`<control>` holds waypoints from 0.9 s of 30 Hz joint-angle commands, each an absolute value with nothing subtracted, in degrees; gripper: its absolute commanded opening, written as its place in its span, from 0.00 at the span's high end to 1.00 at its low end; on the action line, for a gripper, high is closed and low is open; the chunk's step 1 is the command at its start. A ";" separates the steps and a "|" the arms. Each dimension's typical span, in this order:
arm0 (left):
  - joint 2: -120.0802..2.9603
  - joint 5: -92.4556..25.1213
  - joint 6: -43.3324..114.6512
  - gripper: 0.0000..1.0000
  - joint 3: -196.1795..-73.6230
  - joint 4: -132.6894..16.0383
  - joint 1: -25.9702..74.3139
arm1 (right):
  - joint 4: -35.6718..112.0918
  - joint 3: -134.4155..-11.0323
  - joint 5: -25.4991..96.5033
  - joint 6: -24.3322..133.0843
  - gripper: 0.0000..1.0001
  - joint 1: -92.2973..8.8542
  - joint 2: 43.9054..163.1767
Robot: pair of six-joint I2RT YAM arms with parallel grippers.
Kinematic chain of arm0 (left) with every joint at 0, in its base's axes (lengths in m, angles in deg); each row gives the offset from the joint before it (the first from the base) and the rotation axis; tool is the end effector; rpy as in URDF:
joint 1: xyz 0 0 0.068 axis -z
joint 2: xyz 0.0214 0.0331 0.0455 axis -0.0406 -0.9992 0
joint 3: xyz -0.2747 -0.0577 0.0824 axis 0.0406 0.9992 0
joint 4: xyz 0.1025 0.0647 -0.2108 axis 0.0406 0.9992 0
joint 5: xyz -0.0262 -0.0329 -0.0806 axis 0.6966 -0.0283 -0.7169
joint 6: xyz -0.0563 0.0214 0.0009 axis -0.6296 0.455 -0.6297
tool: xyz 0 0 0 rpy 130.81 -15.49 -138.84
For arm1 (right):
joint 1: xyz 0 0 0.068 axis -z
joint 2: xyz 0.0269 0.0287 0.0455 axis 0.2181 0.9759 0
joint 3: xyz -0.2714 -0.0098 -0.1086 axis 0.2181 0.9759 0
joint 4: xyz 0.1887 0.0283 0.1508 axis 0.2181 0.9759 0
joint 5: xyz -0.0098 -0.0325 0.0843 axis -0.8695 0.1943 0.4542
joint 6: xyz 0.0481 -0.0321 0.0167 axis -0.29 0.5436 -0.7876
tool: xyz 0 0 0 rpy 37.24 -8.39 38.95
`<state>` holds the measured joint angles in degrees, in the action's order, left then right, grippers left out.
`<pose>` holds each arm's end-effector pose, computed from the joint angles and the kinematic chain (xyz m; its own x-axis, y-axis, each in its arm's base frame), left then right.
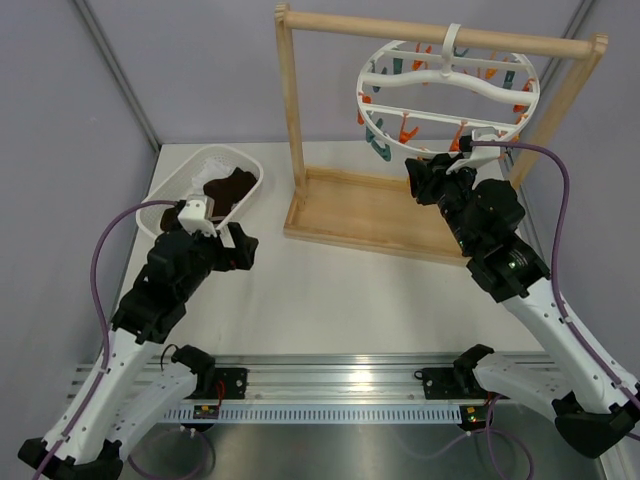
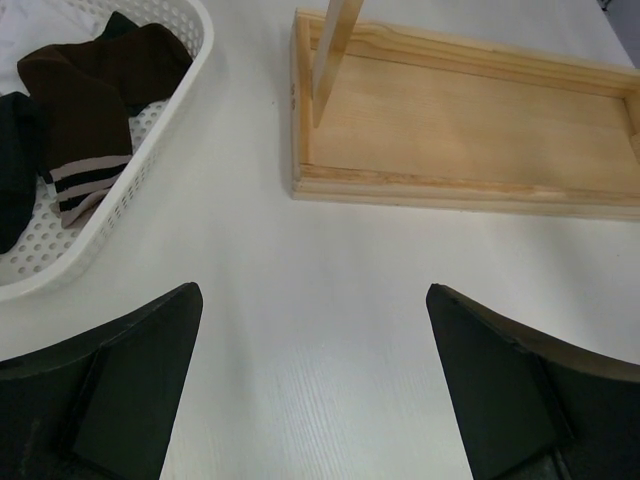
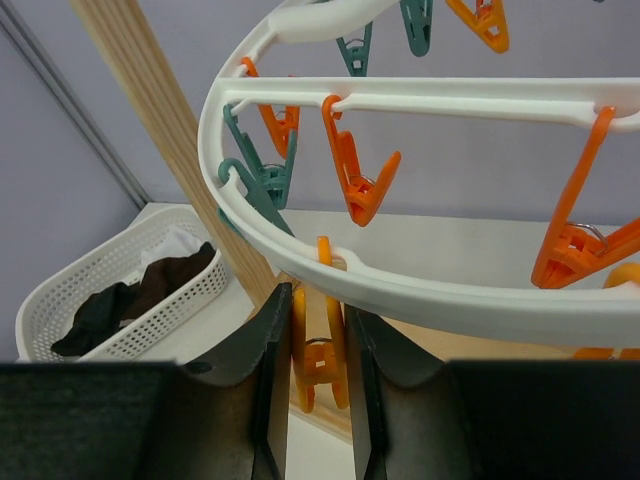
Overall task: Clip the socks to the hanger
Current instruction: Open the clamp at the hanger.
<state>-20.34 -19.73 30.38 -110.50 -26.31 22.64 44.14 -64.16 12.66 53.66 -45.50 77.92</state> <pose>0.1068 -0.0449 0.3465 -0.3844 -0.1394 -0.9126 0.2340 0.9415 -0.2424 0.1609 0.0902 0.4622 0.0337 0.1726 -0.9844 -0.3120 0.9376 0.1537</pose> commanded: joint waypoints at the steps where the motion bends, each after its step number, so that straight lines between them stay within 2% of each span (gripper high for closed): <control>1: -19.28 -23.47 29.22 0.01 -113.71 -28.79 22.90 | 47.36 -66.87 10.37 51.26 0.84 -45.73 77.30; 13: -22.17 -29.54 26.94 0.01 -115.64 -32.31 22.90 | 49.31 -68.20 11.07 42.56 0.95 -45.73 79.33; 15: -22.53 -27.79 26.85 0.01 -115.29 -32.32 22.90 | 48.52 -67.06 10.81 40.81 1.00 -45.73 79.15; 22: -28.05 -10.67 23.07 0.01 -117.48 -26.88 22.81 | 47.28 -65.82 11.07 38.78 1.00 -45.73 79.24; 27: -37.46 -7.39 20.79 0.01 -123.63 -24.49 20.62 | 48.42 -66.61 12.57 39.66 1.00 -45.73 79.50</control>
